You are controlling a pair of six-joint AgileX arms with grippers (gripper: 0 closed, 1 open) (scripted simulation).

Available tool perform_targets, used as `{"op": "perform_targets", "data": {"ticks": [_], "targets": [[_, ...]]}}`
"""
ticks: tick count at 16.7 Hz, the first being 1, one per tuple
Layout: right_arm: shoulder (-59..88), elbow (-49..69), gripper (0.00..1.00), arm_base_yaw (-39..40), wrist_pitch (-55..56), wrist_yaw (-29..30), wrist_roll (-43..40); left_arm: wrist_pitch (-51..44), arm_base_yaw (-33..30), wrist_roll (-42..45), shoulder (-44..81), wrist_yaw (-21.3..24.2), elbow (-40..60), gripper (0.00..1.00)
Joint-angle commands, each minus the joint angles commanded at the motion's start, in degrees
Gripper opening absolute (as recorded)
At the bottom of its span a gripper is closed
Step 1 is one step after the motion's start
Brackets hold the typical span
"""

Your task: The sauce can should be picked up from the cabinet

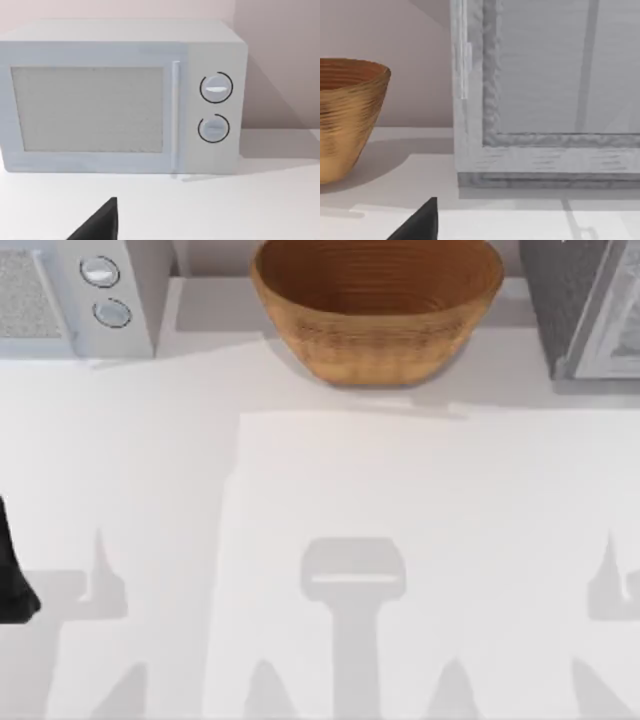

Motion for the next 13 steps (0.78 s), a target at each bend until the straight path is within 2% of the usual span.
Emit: {"op": "perform_targets", "data": {"ticks": [3,6,13], "targets": [[0.6,0.6,1.00,0.1,-0.2,0.1,0.0,0.0,0.0,0.0,0.0,0.0,0.0,1.00],[5.4,6.1,1.00,0.7,-1.7,0.8,0.1,0.0,0.0,0.0,0.0,0.0,0.0,1.00],[29.2,35.9,1.00,4.1,-9.2,4.3,0.3,0.0,0.0,0.0,0.0,0.0,0.0,1.00]]}}
